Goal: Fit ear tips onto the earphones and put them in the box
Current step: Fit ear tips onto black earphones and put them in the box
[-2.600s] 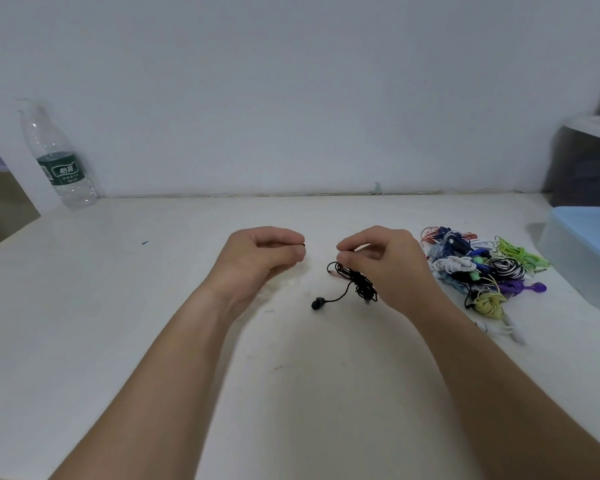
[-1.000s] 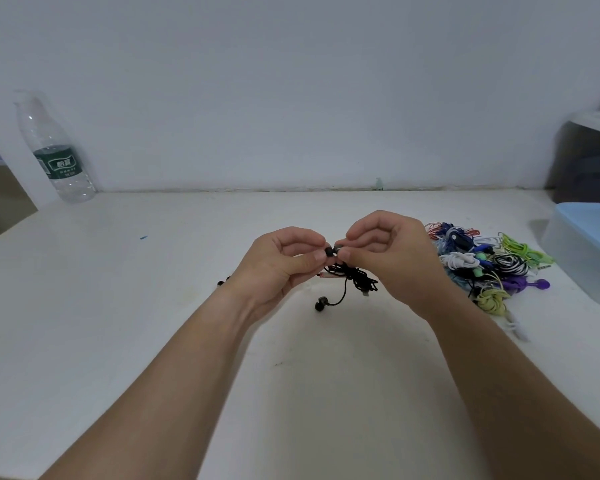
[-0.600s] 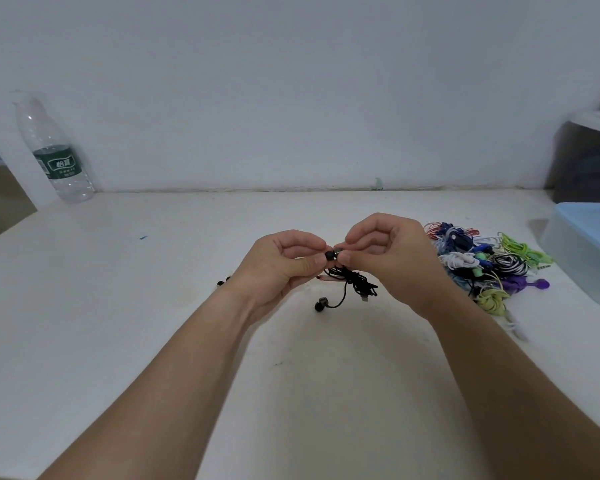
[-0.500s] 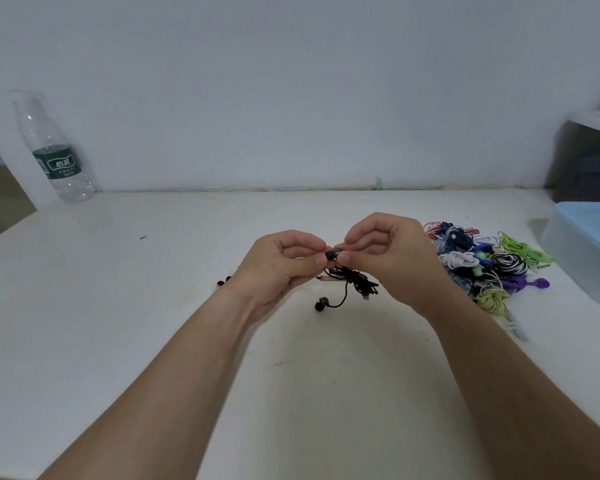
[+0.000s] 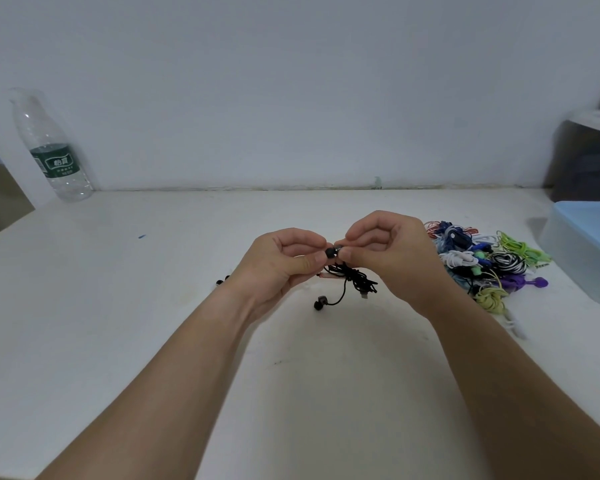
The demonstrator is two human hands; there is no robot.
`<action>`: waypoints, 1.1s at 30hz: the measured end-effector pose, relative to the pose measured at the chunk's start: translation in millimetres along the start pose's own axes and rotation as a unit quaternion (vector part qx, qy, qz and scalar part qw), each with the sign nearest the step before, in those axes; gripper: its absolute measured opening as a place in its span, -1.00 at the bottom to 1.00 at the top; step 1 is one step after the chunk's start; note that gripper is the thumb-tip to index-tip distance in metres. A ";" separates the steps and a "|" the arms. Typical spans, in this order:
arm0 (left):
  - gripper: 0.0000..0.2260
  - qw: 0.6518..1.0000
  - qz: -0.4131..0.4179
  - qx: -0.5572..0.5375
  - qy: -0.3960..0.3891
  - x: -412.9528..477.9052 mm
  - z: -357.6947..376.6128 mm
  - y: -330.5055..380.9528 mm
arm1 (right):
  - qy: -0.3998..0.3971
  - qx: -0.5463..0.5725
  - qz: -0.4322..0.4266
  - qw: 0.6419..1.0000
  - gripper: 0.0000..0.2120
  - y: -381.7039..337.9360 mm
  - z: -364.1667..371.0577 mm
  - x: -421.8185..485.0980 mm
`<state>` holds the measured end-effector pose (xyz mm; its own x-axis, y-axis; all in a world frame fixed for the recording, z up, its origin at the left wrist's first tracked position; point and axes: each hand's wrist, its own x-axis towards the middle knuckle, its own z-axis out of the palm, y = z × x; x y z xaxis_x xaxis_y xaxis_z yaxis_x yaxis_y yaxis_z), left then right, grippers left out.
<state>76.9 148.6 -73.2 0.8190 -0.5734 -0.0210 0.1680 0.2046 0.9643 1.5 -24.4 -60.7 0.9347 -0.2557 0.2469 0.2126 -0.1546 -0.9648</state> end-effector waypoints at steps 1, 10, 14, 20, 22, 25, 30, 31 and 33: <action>-0.82 1.000 0.001 0.002 0.001 -0.1 0.1 -0.1 | 0.001 -0.001 0.000 1.000 -0.80 0.0 0.2 -0.1; -0.81 1.000 0.001 0.017 0.018 -0.3 1.7 -2.2 | 0.010 -0.080 -0.042 0.996 -0.78 -0.9 4.4 -0.9; -0.82 1.000 -0.005 0.003 0.016 0.2 1.6 -2.3 | 0.005 -0.079 -0.038 0.996 -0.79 -1.0 2.7 -0.9; -0.82 1.000 -0.008 -0.006 0.012 0.1 1.7 -2.2 | 0.001 -0.062 -0.033 0.998 -0.79 -2.5 2.6 -1.3; -0.82 1.000 -0.008 -0.004 0.013 0.4 1.5 -2.2 | 0.000 -0.059 -0.033 0.998 -0.79 -2.3 2.5 -1.5; -0.81 1.000 -0.007 0.010 0.015 0.4 1.3 -3.2 | 0.005 -0.079 -0.036 0.996 -0.78 -0.9 2.8 -1.3; -0.82 0.999 0.001 0.038 0.025 0.8 1.3 -4.9 | 0.010 -0.095 -0.044 0.994 -0.77 1.6 4.3 0.2; -0.82 0.999 0.004 0.036 0.023 0.9 1.5 -4.1 | 0.012 -0.079 -0.040 0.996 -0.78 1.6 4.5 0.4; -0.83 0.999 0.010 0.026 0.020 0.7 2.0 -2.7 | 0.018 -0.047 -0.027 0.998 -0.79 1.7 4.4 0.7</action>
<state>75.9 146.1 -75.3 0.8430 -0.5377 -0.0104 0.1226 0.1733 0.9772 3.9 -20.7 -62.6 0.9112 -0.2781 0.3038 0.2342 -0.2568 -0.9376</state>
